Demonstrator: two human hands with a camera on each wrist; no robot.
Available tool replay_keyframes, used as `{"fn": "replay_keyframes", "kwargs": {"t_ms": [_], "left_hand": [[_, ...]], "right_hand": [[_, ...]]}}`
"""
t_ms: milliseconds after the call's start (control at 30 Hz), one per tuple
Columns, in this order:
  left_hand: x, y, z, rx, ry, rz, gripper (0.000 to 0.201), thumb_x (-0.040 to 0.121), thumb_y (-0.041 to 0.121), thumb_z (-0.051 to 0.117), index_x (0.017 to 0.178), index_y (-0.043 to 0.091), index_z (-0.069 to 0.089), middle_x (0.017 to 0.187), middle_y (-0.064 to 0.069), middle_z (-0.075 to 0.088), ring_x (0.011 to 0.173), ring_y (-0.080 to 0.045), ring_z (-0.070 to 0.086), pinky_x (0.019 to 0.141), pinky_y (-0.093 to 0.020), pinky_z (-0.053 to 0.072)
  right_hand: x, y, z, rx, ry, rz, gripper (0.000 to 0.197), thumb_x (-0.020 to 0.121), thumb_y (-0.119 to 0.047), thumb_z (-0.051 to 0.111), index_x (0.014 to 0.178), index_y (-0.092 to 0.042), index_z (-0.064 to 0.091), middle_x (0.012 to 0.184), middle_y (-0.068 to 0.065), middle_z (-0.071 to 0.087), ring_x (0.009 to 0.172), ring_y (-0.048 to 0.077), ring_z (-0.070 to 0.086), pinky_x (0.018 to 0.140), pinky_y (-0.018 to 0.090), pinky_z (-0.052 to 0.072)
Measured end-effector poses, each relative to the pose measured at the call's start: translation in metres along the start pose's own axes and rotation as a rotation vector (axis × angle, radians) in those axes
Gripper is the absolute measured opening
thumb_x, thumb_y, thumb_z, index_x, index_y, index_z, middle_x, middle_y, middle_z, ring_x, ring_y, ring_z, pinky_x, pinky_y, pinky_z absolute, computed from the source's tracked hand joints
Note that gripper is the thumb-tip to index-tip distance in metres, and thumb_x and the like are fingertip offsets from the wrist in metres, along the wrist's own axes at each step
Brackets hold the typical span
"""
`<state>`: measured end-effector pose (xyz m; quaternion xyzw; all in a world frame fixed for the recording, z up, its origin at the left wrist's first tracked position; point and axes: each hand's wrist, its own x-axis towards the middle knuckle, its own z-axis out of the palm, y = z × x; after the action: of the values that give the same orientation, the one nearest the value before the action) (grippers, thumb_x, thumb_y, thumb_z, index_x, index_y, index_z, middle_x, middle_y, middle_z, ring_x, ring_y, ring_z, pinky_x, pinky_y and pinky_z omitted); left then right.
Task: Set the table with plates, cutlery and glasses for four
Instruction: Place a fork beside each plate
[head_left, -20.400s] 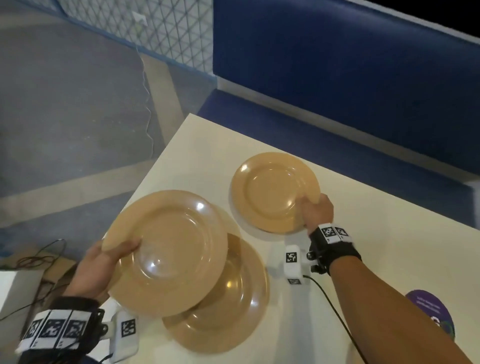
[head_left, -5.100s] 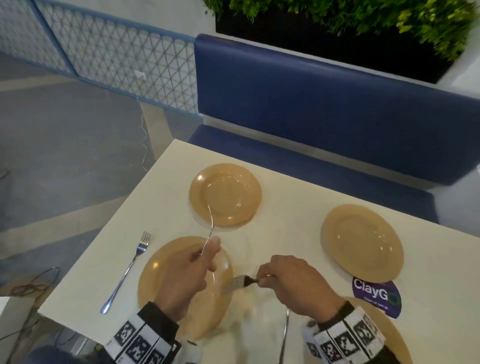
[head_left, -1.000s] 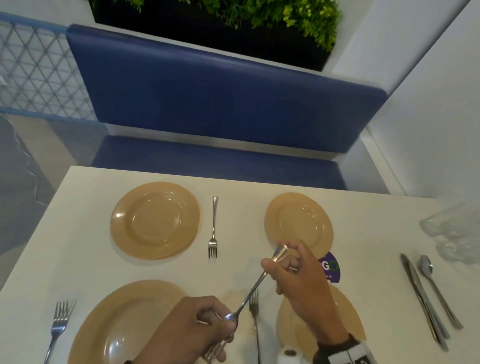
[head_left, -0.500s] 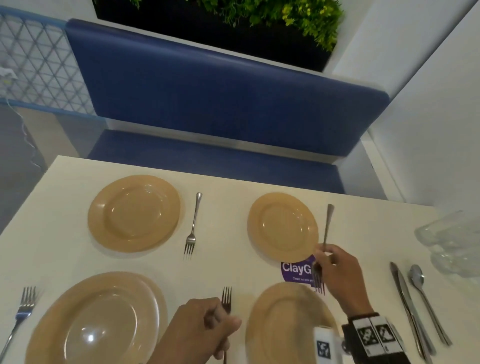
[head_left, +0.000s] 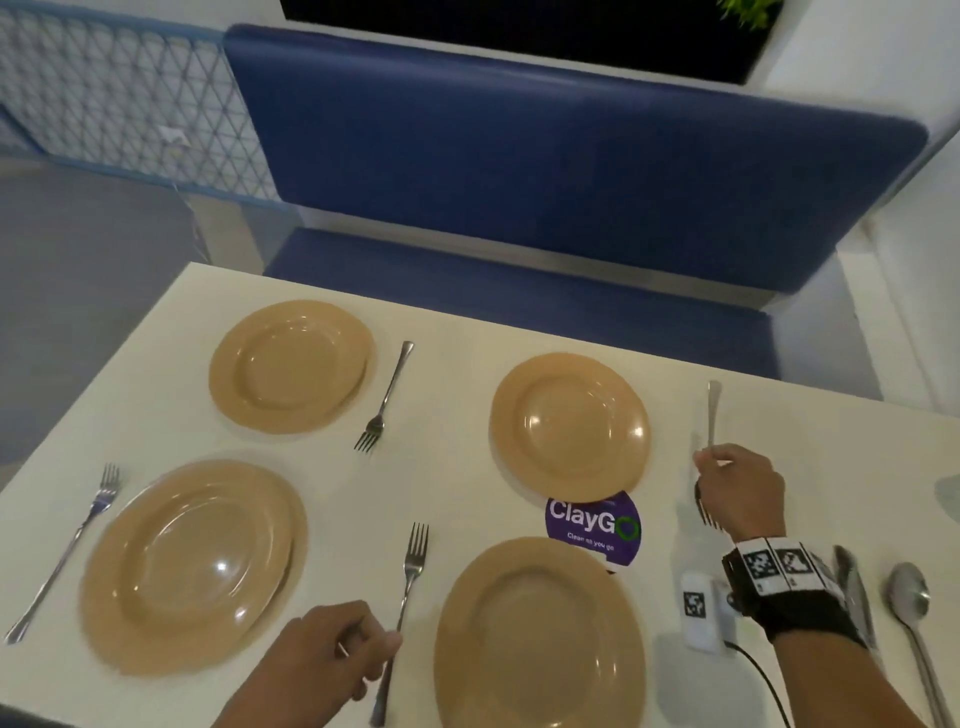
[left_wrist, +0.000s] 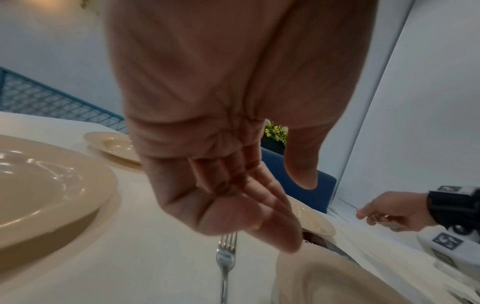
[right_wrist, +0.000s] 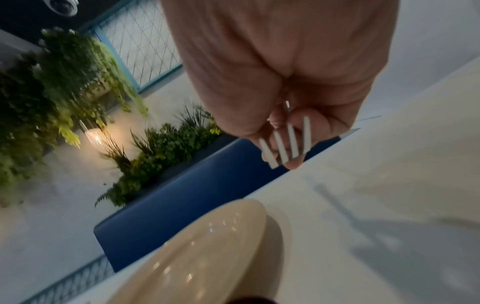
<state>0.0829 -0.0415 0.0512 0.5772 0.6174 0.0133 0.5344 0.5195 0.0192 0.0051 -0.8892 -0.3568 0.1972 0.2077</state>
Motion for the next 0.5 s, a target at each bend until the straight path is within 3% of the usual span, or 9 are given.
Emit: {"fn": "replay_keyframes", "kwargs": {"t_ms": [100, 233, 300, 400, 500], "left_hand": [[0.010, 0.012, 0.007, 0.048, 0.004, 0.010, 0.021, 0.088, 0.038, 0.071, 0.071, 0.026, 0.067, 0.077, 0.002, 0.076, 0.062, -0.012, 0.072, 0.067, -0.021, 0.053], [0.029, 0.034, 0.019, 0.100, 0.011, 0.052, 0.025, 0.089, 0.039, 0.070, 0.072, 0.021, 0.067, 0.078, 0.003, 0.075, 0.061, -0.008, 0.070, 0.062, -0.012, 0.049], [0.040, 0.049, 0.022, 0.126, 0.037, 0.082, 0.025, 0.089, 0.038, 0.070, 0.070, 0.022, 0.067, 0.077, 0.004, 0.074, 0.062, -0.007, 0.070, 0.061, -0.013, 0.050], [0.063, 0.070, 0.024, 0.188, 0.052, 0.148, 0.026, 0.089, 0.044, 0.068, 0.071, 0.025, 0.067, 0.072, 0.009, 0.071, 0.065, -0.006, 0.068, 0.062, -0.017, 0.050], [0.089, 0.085, 0.027, 0.248, 0.076, 0.203, 0.025, 0.091, 0.046, 0.066, 0.073, 0.027, 0.066, 0.069, 0.009, 0.068, 0.066, -0.008, 0.065, 0.059, -0.016, 0.046]], "right_hand": [[0.009, 0.004, 0.023, -0.005, -0.057, 0.073, 0.025, 0.096, -0.020, 0.059, 0.110, -0.003, 0.071, 0.112, 0.019, 0.070, 0.104, 0.038, 0.063, 0.095, 0.039, 0.047], [0.011, 0.006, 0.051, 0.003, -0.057, 0.142, 0.022, 0.095, -0.021, 0.058, 0.102, -0.003, 0.070, 0.104, 0.020, 0.070, 0.099, 0.039, 0.062, 0.091, 0.044, 0.052], [0.011, 0.009, 0.055, 0.020, -0.026, 0.157, 0.022, 0.097, -0.021, 0.058, 0.103, -0.002, 0.069, 0.104, 0.019, 0.068, 0.102, 0.036, 0.060, 0.088, 0.038, 0.050], [0.009, 0.016, 0.056, 0.089, 0.001, 0.186, 0.015, 0.095, -0.018, 0.062, 0.097, -0.003, 0.066, 0.099, 0.016, 0.066, 0.087, 0.029, 0.058, 0.075, 0.030, 0.043], [0.011, 0.024, 0.055, 0.092, 0.004, 0.186, 0.014, 0.094, -0.018, 0.064, 0.093, -0.005, 0.063, 0.090, 0.008, 0.061, 0.078, 0.023, 0.054, 0.071, 0.028, 0.041]]}}
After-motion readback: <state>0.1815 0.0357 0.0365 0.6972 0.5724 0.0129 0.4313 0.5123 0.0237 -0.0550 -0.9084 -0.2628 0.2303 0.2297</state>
